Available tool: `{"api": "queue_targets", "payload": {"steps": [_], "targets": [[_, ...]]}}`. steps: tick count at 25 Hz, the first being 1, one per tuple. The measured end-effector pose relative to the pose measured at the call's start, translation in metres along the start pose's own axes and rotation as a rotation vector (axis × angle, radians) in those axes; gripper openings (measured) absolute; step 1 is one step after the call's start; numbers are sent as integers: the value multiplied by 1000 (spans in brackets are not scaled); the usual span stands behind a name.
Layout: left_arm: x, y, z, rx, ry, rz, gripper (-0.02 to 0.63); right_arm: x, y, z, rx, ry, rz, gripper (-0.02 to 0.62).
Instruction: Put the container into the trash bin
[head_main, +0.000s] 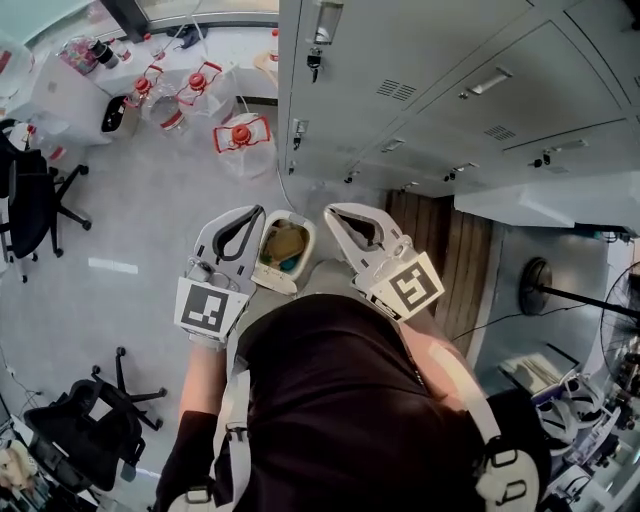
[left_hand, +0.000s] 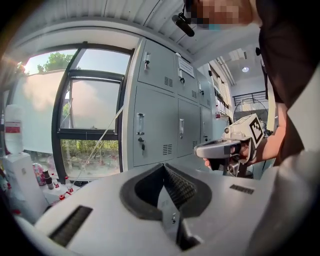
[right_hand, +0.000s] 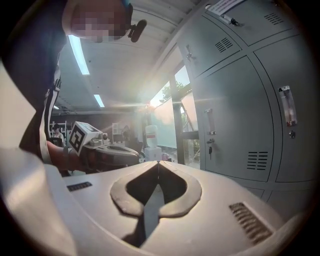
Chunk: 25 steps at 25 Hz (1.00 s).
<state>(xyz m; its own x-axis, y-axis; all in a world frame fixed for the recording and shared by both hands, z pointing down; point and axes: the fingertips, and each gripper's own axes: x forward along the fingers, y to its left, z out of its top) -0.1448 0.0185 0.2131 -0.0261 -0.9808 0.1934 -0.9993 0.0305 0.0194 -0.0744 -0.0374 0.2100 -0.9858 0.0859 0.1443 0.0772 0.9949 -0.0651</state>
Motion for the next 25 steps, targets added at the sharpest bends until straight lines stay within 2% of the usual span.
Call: {"api": "queue_targets", "payload": {"steps": [6,11,25], "targets": [[-7,0,19,37,-47,52,9,1,2,19,-32,-38,15,15],[-18,3,29,35,-78,90,9,3,7,37,-84,-88,10,15],[-29,8,34,35,-98,105,9,6,19,48,-123,-111,-21,15]]}}
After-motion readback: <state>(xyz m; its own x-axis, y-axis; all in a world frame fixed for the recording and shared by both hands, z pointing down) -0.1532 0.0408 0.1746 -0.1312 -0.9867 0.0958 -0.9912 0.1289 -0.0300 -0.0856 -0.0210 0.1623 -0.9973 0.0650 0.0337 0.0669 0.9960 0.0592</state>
